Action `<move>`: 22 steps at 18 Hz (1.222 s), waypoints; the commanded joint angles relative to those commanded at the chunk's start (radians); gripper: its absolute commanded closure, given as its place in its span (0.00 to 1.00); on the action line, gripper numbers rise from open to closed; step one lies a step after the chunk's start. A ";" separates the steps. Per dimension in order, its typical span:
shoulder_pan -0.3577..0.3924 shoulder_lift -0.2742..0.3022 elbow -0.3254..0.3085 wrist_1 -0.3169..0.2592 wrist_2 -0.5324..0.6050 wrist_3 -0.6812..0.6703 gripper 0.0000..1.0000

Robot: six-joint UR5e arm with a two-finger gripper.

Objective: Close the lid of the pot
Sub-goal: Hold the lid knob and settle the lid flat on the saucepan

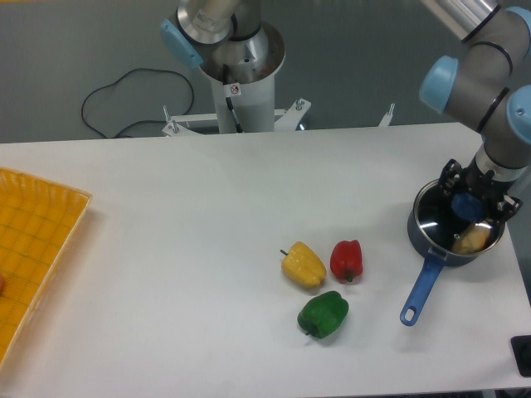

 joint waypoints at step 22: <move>0.009 0.003 -0.002 0.000 0.002 0.011 0.28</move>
